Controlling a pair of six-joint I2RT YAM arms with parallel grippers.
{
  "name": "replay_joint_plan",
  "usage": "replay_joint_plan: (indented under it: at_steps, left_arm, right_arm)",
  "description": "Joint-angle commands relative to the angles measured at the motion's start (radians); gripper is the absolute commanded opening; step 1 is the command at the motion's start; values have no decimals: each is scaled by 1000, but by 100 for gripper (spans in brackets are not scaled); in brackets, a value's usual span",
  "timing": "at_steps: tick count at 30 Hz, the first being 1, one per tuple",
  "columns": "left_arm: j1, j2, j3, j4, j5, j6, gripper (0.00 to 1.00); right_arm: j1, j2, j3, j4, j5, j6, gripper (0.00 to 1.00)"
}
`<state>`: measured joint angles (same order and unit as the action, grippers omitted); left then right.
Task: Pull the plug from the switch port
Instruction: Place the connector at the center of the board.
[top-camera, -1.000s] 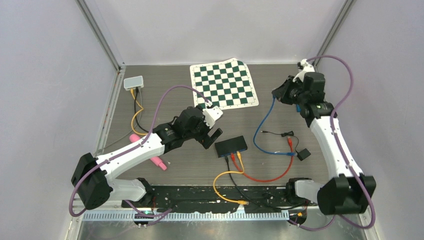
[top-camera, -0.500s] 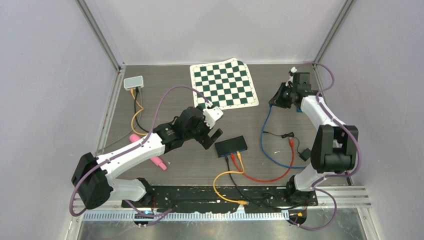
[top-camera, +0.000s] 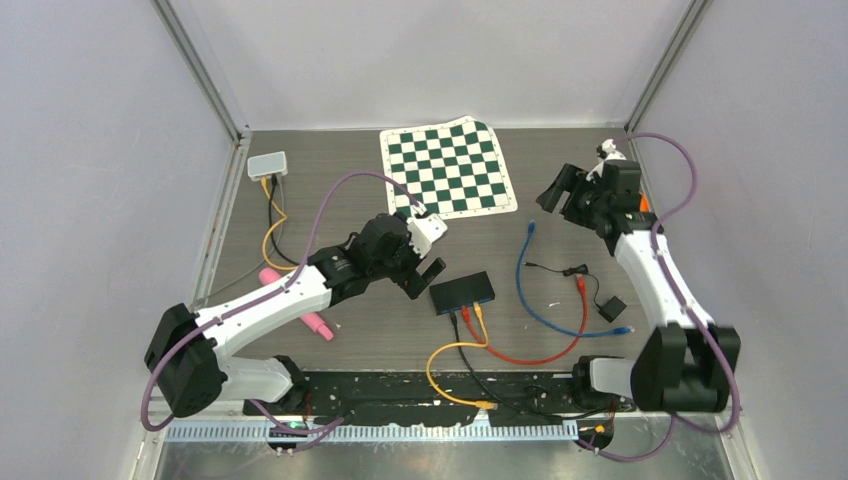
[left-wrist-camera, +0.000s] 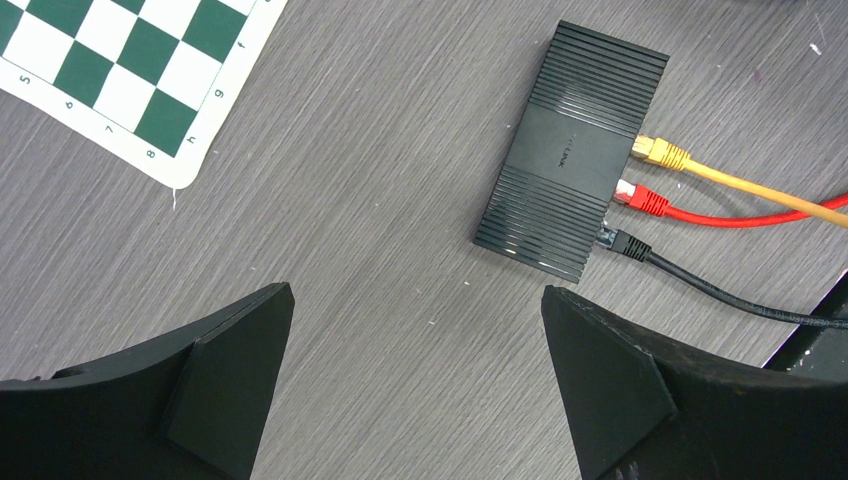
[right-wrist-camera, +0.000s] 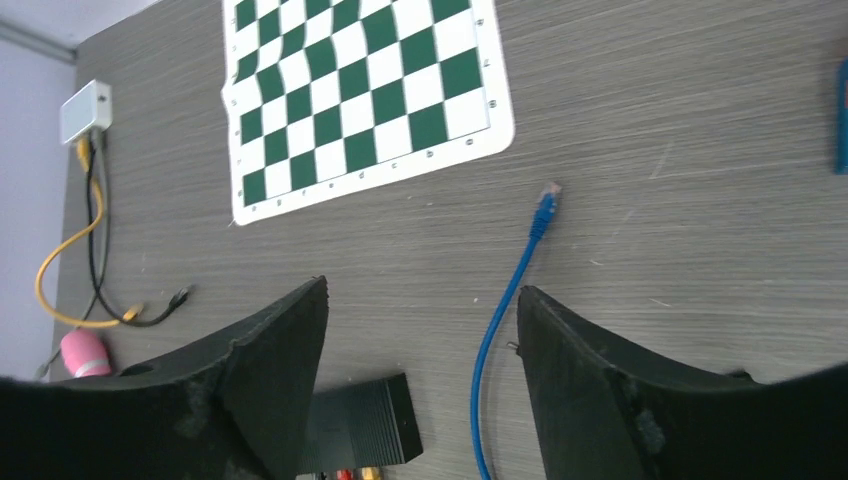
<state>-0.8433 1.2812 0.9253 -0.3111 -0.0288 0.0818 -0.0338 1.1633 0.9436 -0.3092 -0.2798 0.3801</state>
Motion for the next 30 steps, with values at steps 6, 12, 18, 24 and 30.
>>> replay_joint_plan:
  at_steps: [6, 12, 18, 24, 30]
  left_arm:
    - [4, 26, 26, 19, 18, 11, 100]
    - [4, 27, 27, 30, 8, 7, 100]
    - [4, 35, 32, 16, 20, 2, 100]
    - [4, 15, 16, 14, 22, -1, 100]
    - [4, 14, 8, 14, 7, -1, 99]
  right_arm:
    - [32, -29, -296, -14, -219, 12, 68]
    - [102, -41, -385, 0, -177, 10, 64]
    - [207, 40, -372, -4, -57, -5, 52]
    - [277, 120, -303, -48, 106, -49, 44]
    - [288, 174, -241, -46, 134, -74, 25]
